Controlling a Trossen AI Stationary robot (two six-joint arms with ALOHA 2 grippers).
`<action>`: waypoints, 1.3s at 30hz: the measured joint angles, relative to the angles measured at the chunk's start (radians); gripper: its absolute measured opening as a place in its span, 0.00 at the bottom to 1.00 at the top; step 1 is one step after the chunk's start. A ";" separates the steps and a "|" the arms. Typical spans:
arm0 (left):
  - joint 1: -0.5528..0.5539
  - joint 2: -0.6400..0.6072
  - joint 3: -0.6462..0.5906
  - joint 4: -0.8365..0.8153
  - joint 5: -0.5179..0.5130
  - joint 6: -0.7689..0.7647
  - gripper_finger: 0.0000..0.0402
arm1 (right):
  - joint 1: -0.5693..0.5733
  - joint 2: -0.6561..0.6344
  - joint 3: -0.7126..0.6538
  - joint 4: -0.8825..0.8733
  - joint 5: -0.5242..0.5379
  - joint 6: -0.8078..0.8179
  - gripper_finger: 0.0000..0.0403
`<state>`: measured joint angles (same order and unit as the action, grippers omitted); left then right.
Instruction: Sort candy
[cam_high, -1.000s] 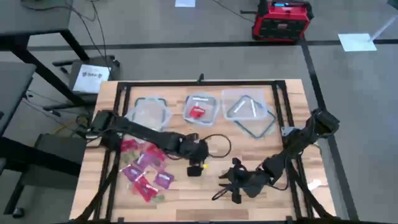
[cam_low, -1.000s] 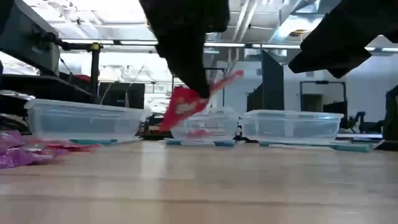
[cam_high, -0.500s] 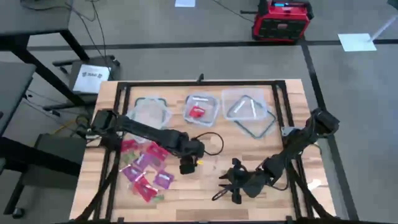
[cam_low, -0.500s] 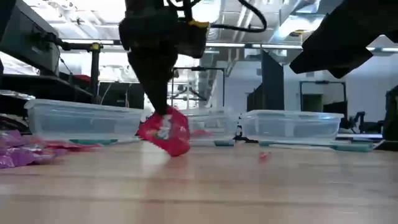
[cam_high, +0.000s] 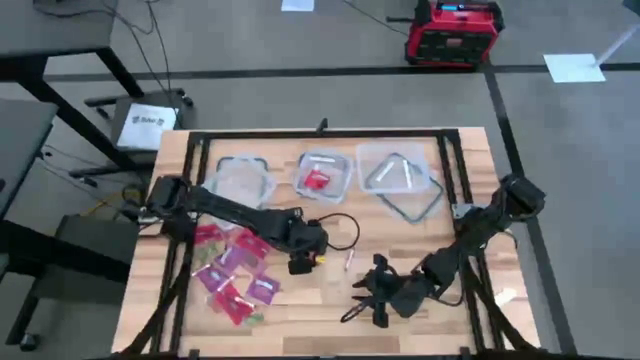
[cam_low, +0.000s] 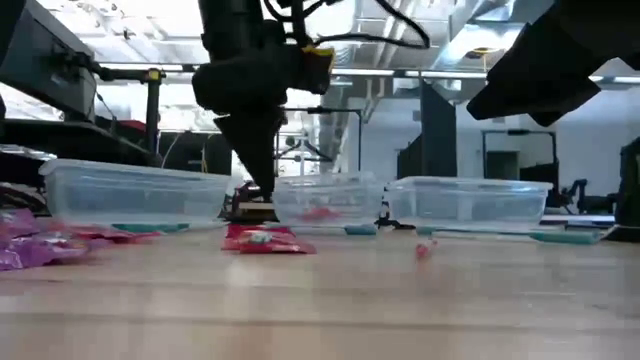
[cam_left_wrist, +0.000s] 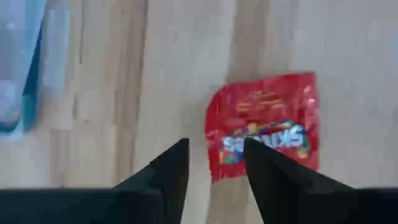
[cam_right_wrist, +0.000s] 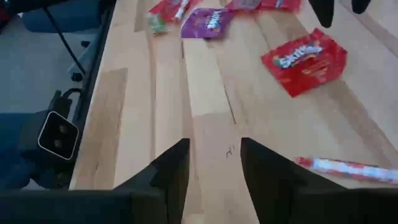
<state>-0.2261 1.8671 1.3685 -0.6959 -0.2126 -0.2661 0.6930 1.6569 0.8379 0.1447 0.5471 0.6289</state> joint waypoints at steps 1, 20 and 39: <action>-0.008 0.000 0.000 0.013 0.027 -0.002 0.35 | 0.000 0.000 0.000 -0.003 0.000 0.000 0.33; -0.048 0.223 -0.046 0.150 0.074 -0.076 0.05 | 0.005 -0.001 0.000 -0.013 0.001 0.025 0.33; 0.376 -0.197 -0.024 0.418 -0.234 0.280 0.02 | -0.001 0.000 0.000 -0.004 0.007 0.018 0.33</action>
<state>0.1498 1.6700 1.3445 -0.2781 -0.4466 0.0138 0.6918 1.6566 0.8383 0.1409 0.5545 0.6472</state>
